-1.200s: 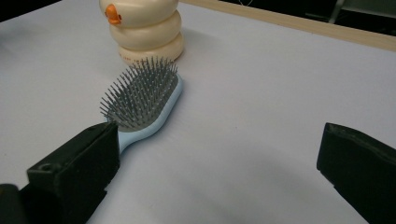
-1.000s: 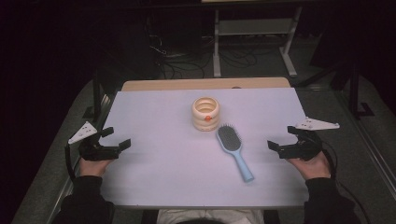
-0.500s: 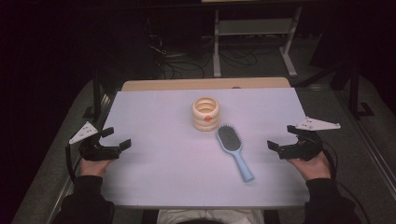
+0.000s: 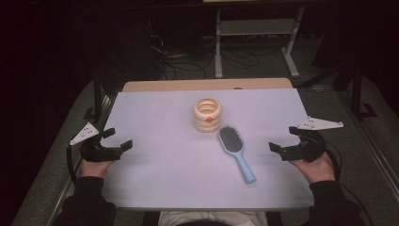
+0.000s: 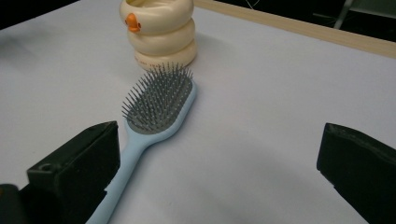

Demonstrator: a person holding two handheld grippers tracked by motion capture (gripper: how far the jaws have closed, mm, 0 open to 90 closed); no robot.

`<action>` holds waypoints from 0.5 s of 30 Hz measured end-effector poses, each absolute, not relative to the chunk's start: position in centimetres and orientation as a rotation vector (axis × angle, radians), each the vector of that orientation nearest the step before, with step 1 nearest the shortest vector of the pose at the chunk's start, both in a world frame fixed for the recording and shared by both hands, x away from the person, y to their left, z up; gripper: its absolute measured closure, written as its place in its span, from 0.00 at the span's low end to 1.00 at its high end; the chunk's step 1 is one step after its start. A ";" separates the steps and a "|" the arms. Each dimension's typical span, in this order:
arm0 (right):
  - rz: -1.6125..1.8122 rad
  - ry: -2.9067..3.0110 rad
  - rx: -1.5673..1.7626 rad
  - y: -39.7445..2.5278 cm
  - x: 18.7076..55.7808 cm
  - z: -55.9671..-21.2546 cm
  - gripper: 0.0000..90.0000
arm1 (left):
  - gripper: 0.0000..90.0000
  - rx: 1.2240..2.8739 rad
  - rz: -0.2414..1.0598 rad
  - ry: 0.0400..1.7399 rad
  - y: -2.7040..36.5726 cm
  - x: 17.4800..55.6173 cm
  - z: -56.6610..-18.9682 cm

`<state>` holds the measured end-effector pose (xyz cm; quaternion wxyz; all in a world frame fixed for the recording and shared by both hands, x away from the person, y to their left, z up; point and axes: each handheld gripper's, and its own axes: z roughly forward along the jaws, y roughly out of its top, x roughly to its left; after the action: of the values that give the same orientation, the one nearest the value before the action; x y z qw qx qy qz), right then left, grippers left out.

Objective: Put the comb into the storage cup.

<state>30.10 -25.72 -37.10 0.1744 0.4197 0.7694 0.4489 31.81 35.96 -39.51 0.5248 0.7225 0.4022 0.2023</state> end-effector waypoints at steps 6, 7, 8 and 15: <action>1.269 2.189 1.179 -25.5 29.9 -36.3 0.00 | 0.00 1.727 0.483 0.958 36.0 31.8 -39.5; 1.267 2.192 1.178 -25.4 29.9 -36.2 0.00 | 0.00 1.725 0.484 0.959 36.0 31.8 -39.5; 1.261 2.198 1.174 -25.3 29.9 -36.1 0.00 | 0.00 1.724 0.484 0.960 36.0 31.8 -39.5; 1.229 2.232 1.155 -24.6 30.1 -35.1 0.00 | 0.00 1.719 0.484 0.960 36.0 31.8 -39.5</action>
<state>30.05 -24.58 -35.09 0.1712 0.4066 0.7861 0.4329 31.80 35.95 -39.49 0.5285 0.7197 0.4021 0.2028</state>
